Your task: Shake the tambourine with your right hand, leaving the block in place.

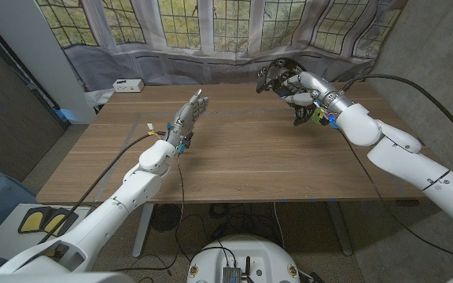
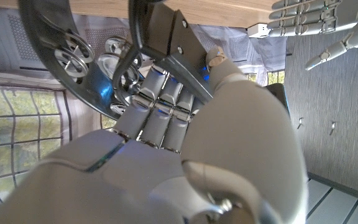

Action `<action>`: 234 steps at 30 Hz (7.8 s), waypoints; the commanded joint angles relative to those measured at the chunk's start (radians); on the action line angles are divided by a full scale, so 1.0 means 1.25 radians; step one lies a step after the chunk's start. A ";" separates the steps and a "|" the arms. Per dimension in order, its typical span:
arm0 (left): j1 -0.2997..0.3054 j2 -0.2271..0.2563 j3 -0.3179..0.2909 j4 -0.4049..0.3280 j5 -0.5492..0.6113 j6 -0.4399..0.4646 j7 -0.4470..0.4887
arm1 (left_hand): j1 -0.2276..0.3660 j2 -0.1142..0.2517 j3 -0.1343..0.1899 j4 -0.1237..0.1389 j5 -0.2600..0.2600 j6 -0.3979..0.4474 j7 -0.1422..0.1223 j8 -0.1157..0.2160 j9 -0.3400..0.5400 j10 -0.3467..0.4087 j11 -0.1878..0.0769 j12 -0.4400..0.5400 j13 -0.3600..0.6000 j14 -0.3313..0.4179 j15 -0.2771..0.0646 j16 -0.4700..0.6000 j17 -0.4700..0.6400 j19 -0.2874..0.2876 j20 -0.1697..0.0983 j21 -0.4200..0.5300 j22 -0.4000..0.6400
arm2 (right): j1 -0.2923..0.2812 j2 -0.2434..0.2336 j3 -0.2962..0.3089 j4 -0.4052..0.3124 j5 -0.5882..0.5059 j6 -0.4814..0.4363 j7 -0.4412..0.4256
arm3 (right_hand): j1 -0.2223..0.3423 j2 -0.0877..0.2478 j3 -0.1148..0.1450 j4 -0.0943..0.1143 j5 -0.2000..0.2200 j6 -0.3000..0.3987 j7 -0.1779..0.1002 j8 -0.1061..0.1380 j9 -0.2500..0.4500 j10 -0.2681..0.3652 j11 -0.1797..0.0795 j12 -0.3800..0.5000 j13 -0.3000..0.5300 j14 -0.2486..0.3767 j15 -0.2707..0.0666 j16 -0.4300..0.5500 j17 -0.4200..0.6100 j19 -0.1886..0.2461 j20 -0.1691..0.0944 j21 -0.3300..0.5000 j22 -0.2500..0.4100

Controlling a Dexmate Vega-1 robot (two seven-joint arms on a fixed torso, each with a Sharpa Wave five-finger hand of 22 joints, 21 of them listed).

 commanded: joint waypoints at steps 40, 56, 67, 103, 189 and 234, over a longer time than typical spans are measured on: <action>-0.016 -0.016 -0.002 0.045 -0.016 -0.022 -0.023 | -0.004 -0.002 0.001 -0.005 -0.001 0.002 -0.004 -0.002 0.002 0.000 0.000 -0.002 0.002 -0.003 0.000 0.000 0.001 -0.007 0.005 -0.004 0.005 | 0.250 0.038 -0.266 0.091 -0.229 -0.156 0.284 | 0.045 0.045 0.003 0.001 0.008 0.083 -0.077 0.002 0.001 -0.003 -0.002 0.000 0.003 0.008 -0.065 0.004 0.011 -0.010 -0.004 0.020 0.001; -0.011 -0.014 -0.002 0.040 -0.015 -0.024 -0.023 | -0.004 -0.001 0.002 -0.006 -0.001 0.002 -0.003 -0.002 0.002 0.000 0.000 -0.002 0.002 -0.003 0.001 0.000 0.001 -0.007 0.005 -0.003 0.005 | 0.281 0.066 -0.310 0.129 -0.269 -0.144 0.341 | 0.046 0.045 0.005 0.001 0.008 0.083 -0.078 0.002 0.001 -0.003 -0.003 0.000 0.003 0.009 -0.067 0.003 0.013 -0.011 -0.004 0.026 0.001; -0.003 -0.005 -0.003 0.021 -0.010 -0.019 -0.017 | -0.004 -0.001 0.002 -0.006 -0.001 0.002 -0.003 -0.002 0.002 0.000 -0.001 -0.001 0.002 -0.003 0.000 0.000 0.001 -0.008 0.005 -0.003 0.005 | 0.304 0.096 -0.342 0.175 -0.284 -0.127 0.375 | 0.043 0.045 0.005 0.002 0.008 0.082 -0.079 0.001 0.001 -0.003 -0.001 0.000 0.004 0.009 -0.065 0.001 0.013 -0.014 -0.002 0.029 0.000; 0.015 0.000 -0.010 0.003 -0.012 -0.018 -0.003 | -0.005 -0.001 0.003 -0.007 -0.001 0.002 -0.005 -0.002 0.002 0.000 -0.002 -0.001 0.002 -0.003 0.000 0.000 0.001 -0.009 0.006 -0.003 0.005 | 0.370 0.171 -0.410 0.309 -0.296 -0.083 0.400 | 0.040 0.046 0.007 0.003 0.009 0.078 -0.077 -0.001 0.001 -0.008 0.001 -0.001 0.004 0.005 -0.060 -0.004 0.018 -0.020 -0.002 0.040 -0.001; 0.013 -0.003 -0.007 0.006 -0.013 -0.009 0.001 | -0.007 -0.001 0.006 -0.009 -0.001 0.006 -0.006 -0.001 0.002 0.002 0.000 -0.001 0.002 -0.006 -0.001 0.000 0.002 -0.013 0.011 -0.004 0.005 | 0.385 0.182 -0.475 0.364 -0.367 -0.104 0.378 | -0.124 -0.014 -0.037 0.030 -0.003 -0.163 -0.055 -0.033 -0.001 -0.246 0.036 -0.020 0.010 -0.243 0.029 -0.116 0.020 -0.188 0.049 -0.027 -0.010; 0.015 0.000 -0.007 0.004 -0.018 -0.010 -0.010 | -0.009 -0.001 0.007 -0.010 -0.001 0.008 -0.007 -0.001 0.002 0.001 -0.003 -0.001 0.002 -0.006 -0.001 0.000 0.002 -0.013 0.013 -0.003 0.005 | 0.341 0.151 -0.435 0.264 -0.422 -0.144 0.390 | -0.280 -0.065 -0.086 0.058 0.009 -0.355 -0.045 -0.020 -0.001 -0.404 0.039 -0.008 0.006 -0.401 0.078 -0.130 -0.013 -0.265 0.089 -0.128 -0.008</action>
